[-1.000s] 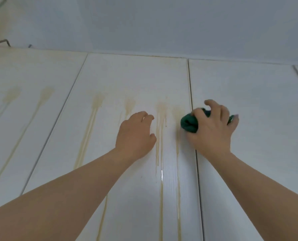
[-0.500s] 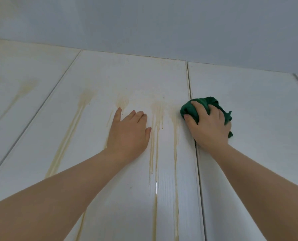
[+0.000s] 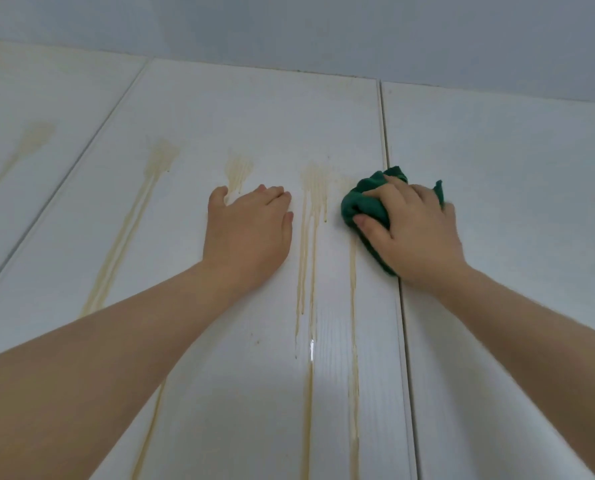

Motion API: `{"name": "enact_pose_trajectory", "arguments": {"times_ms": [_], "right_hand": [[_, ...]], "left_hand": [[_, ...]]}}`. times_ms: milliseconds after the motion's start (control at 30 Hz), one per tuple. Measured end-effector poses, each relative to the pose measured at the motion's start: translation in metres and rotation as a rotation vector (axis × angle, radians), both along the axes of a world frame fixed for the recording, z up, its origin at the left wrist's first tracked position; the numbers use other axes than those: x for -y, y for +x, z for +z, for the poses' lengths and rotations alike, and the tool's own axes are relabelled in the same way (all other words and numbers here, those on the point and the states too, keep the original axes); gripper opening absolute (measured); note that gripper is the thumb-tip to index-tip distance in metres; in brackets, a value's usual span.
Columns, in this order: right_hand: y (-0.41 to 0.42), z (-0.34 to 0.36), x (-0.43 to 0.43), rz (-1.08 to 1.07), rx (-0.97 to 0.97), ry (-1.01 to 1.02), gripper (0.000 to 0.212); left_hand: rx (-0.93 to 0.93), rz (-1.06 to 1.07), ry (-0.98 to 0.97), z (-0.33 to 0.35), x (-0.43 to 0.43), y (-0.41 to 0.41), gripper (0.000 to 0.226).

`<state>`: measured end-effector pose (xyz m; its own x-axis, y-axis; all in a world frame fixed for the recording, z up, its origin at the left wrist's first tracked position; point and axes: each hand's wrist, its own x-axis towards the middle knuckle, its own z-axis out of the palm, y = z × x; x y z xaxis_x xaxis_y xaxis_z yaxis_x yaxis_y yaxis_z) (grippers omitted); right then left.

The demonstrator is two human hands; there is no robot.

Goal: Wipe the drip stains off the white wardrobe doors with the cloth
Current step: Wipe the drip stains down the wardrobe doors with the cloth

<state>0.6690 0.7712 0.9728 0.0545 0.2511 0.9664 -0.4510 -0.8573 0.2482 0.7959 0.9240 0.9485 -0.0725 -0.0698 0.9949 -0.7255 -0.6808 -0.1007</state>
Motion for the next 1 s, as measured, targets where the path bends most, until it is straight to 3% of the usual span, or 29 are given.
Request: {"name": "enact_pose_trajectory", "arguments": {"times_ms": [67,200,267,333,400,533,600,700,867,933,1000], "right_hand": [[-0.011,0.013,0.008,-0.056,0.043,0.007,0.041],[0.006,0.019,-0.005,0.047,0.253,0.283,0.041],[0.019,0.000,-0.009,0.063,0.237,0.072,0.038],[0.016,-0.012,-0.002,0.083,0.100,-0.186,0.044],[-0.003,0.004,0.009,-0.018,0.013,-0.257,0.053],[0.005,0.032,-0.003,0.106,0.281,0.236,0.042],[0.020,0.019,-0.017,0.129,0.169,0.225,0.039],[0.013,0.008,-0.010,0.035,-0.074,-0.015,0.042],[0.010,0.044,-0.015,0.177,0.180,0.371,0.046],[0.023,0.031,-0.028,0.109,0.058,0.259,0.049],[0.024,0.023,-0.023,0.024,-0.123,0.024,0.050]], "left_hand": [[-0.021,0.034,0.043,0.001,-0.001,0.001,0.045],[-0.070,0.057,0.085,0.002,-0.004,0.001,0.046],[-0.080,0.051,0.086,0.001,-0.004,-0.001,0.047],[-0.096,0.065,0.098,0.000,-0.005,-0.002,0.048],[-0.116,0.090,0.136,-0.002,-0.002,-0.005,0.051],[-0.126,0.117,0.188,0.001,-0.006,-0.006,0.053],[-0.129,0.128,0.199,0.002,-0.008,-0.004,0.053],[-0.117,0.125,0.190,0.001,-0.008,-0.002,0.052],[-0.137,0.074,0.140,0.000,-0.003,-0.004,0.053],[-0.129,0.052,0.099,-0.001,0.003,-0.005,0.052],[-0.106,0.047,0.077,-0.001,0.005,-0.004,0.050]]}}
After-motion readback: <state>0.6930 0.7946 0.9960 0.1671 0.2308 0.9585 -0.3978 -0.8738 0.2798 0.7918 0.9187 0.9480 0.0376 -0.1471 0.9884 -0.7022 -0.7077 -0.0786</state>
